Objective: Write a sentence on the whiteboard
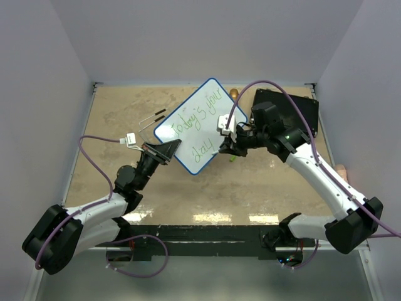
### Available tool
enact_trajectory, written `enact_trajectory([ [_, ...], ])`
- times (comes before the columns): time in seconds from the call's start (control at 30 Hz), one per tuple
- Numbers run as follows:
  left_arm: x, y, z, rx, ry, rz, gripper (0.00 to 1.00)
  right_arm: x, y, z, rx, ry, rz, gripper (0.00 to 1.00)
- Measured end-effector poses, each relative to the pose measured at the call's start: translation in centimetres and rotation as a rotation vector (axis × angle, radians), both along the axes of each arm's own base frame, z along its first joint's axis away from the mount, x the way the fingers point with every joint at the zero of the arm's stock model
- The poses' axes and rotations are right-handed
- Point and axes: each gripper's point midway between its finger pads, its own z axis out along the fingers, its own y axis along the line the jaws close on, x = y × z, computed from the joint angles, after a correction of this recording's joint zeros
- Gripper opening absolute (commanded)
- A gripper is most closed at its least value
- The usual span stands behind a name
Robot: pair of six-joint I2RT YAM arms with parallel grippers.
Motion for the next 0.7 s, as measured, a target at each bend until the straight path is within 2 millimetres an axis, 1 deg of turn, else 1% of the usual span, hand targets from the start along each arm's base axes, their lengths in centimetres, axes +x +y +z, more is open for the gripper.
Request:
enact_trajectory([
  [0.23,0.0,0.0,0.1,-0.003,-0.005,-0.001,0.00,1.2,0.3,1.0,0.045,-0.016,-0.046,0.00],
  [0.37,0.0,0.0,0.2,-0.004,-0.005,-0.001,0.00,2.4,-0.6,1.5,0.054,-0.026,-0.098,0.00],
  [0.47,-0.1,0.1,0.3,-0.010,-0.009,-0.001,0.00,3.2,-1.7,2.2,0.062,-0.043,-0.131,0.00],
  [0.53,-0.2,0.2,0.5,-0.017,-0.015,-0.006,0.00,3.0,-2.0,3.2,0.074,-0.057,-0.129,0.00],
  [0.6,-0.3,0.2,0.7,-0.022,-0.021,-0.007,0.00,2.3,-2.0,4.6,0.102,-0.077,-0.106,0.00],
  [0.7,-0.3,0.2,0.7,-0.027,-0.020,-0.008,0.00,1.1,-1.8,7.2,0.149,-0.125,-0.068,0.00],
])
